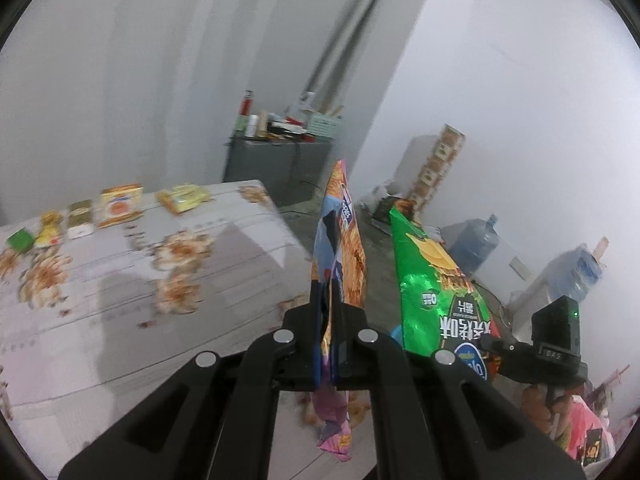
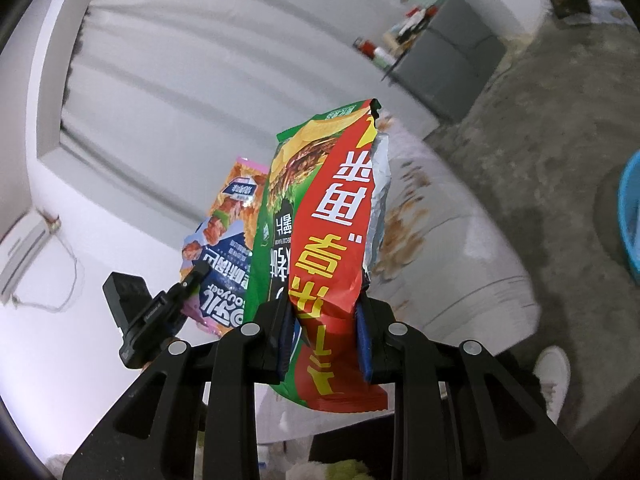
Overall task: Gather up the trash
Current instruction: 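Carry both bags over the blue basket and open both grippers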
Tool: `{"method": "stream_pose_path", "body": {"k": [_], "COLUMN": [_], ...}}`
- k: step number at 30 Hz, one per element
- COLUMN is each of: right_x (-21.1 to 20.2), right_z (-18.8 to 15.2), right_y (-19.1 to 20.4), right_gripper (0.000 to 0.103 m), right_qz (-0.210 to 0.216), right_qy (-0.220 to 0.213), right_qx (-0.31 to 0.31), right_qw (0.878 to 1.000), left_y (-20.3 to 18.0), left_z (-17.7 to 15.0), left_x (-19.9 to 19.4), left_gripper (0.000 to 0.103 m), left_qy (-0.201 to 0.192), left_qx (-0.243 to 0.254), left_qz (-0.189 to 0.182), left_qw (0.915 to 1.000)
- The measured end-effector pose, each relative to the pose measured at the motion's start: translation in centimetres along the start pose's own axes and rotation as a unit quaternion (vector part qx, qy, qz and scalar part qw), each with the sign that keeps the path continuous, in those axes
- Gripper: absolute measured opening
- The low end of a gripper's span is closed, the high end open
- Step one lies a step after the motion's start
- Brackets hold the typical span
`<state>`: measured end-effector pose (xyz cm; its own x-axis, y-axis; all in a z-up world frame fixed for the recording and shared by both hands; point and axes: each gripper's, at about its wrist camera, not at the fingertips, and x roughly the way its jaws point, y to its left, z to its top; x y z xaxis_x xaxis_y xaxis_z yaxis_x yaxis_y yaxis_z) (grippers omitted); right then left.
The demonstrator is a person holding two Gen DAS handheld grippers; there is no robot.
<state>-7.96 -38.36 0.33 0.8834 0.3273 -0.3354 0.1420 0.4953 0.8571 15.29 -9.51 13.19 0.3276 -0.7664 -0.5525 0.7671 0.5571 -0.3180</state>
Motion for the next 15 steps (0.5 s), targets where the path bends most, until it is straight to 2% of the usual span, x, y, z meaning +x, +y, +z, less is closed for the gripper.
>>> {"method": "stream_pose_path", "body": {"k": [7,15], "right_x": [-5.2,-10.1], "right_z": [1.2,1.8], "right_y": [-3.9,-8.9], "right_gripper": [0.024,0.024], "right_qz": [-0.016,-0.042], "right_qy": [-0.063,-0.126], "right_qx": [0.045,0.101], "right_qw": [0.997,0.986], "left_y": [-6.0,-14.0], "left_z": [1.5,1.4], "left_x": [5.2,13.1], "left_gripper": [0.002,0.002], "left_qy": [0.022,0.070], "left_qx": [0.044,0.087], "left_qz": [-0.045,-0.096], "left_qw": [0.9978,0.9891]}}
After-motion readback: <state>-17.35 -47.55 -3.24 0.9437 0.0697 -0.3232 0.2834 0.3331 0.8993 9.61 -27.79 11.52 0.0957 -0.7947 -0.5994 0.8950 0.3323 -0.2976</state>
